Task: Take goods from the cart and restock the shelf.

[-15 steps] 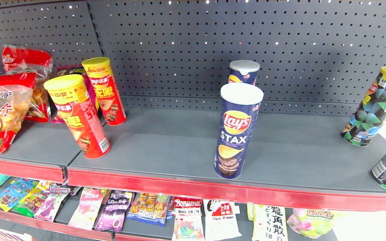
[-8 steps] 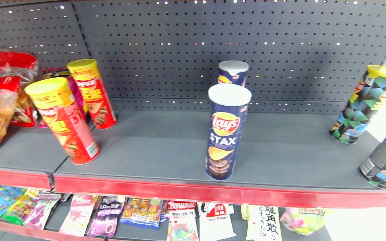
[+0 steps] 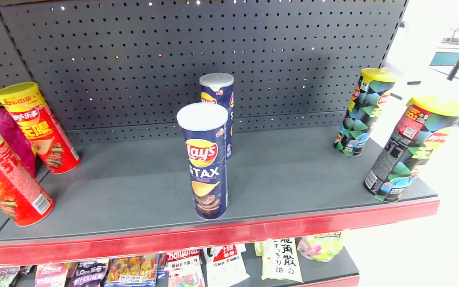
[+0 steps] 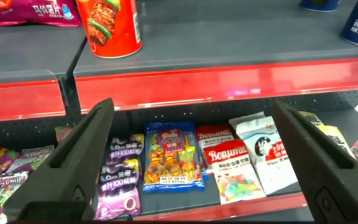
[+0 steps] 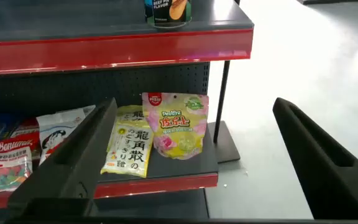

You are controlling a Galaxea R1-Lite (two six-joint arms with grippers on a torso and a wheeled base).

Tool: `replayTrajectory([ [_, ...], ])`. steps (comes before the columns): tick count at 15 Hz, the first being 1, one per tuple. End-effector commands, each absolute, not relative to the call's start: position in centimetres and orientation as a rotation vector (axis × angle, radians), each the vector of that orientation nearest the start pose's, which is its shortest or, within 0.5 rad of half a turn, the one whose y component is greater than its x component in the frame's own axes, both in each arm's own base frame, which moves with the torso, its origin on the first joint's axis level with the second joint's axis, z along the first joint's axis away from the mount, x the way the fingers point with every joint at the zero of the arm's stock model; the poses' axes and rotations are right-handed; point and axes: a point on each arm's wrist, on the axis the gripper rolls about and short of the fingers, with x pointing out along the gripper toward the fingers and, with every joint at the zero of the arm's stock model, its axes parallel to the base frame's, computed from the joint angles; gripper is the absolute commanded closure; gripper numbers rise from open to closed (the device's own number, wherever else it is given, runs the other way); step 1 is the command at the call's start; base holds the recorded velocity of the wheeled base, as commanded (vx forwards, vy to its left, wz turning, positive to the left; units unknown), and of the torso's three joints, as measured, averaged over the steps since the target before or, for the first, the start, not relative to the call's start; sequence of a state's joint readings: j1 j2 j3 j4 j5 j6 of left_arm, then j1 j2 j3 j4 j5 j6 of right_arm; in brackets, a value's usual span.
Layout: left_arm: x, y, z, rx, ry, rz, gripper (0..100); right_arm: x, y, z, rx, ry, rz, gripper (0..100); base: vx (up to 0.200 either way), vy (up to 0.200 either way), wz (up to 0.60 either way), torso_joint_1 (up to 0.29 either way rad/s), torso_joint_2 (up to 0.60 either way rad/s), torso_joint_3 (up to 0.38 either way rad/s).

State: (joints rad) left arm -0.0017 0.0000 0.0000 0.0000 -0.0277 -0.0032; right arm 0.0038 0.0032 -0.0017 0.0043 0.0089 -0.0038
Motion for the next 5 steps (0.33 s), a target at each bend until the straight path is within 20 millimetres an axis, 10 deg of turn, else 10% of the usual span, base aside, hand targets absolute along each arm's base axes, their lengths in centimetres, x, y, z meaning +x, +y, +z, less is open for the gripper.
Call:
replayTrajectory([
  [1,-2.28,-0.06,7.55,-0.003,0.0,-0.029,0,-2.26,0.01,7.55,-0.005,0.008,0.014,0,0.0,0.0,0.0,0.0,0.0,0.0],
  [5,-2.28,-0.06,7.55,-0.003,0.0,-0.029,0,-2.26,0.01,7.55,-0.006,0.008,0.014,0,0.0,0.0,0.0,0.0,0.0,0.0],
])
